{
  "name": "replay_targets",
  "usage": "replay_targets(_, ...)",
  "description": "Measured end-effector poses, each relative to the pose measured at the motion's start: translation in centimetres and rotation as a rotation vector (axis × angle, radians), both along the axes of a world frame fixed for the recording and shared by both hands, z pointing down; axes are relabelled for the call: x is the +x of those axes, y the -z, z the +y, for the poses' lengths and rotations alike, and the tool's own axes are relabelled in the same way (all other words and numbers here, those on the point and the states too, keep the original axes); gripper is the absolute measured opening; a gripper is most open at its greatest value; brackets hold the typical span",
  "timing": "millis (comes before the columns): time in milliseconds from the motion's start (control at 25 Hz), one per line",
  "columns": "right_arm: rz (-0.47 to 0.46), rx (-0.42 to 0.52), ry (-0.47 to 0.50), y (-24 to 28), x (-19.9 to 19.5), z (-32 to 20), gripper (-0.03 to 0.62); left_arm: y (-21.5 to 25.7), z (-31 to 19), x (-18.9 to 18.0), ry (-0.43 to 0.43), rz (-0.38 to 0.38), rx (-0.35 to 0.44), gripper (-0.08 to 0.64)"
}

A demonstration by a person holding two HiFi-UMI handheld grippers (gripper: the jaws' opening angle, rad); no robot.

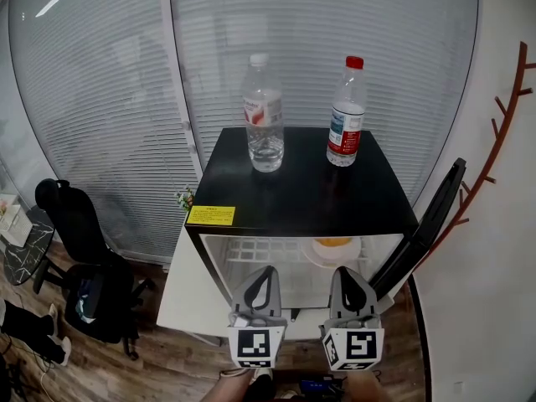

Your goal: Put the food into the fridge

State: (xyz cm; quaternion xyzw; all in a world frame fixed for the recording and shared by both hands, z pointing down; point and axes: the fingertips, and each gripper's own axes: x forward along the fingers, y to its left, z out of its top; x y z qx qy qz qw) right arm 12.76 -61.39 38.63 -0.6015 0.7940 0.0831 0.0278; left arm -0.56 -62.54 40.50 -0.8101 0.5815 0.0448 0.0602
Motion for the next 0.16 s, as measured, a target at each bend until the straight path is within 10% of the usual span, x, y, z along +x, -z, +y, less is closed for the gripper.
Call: replay_targets(160, -0.001, 0.006, 0.005, -0.21, 0.18, -0.26, 0.029, -0.38, -0.08, 0.23, 0.003, -0.021, -0.007, 0.028)
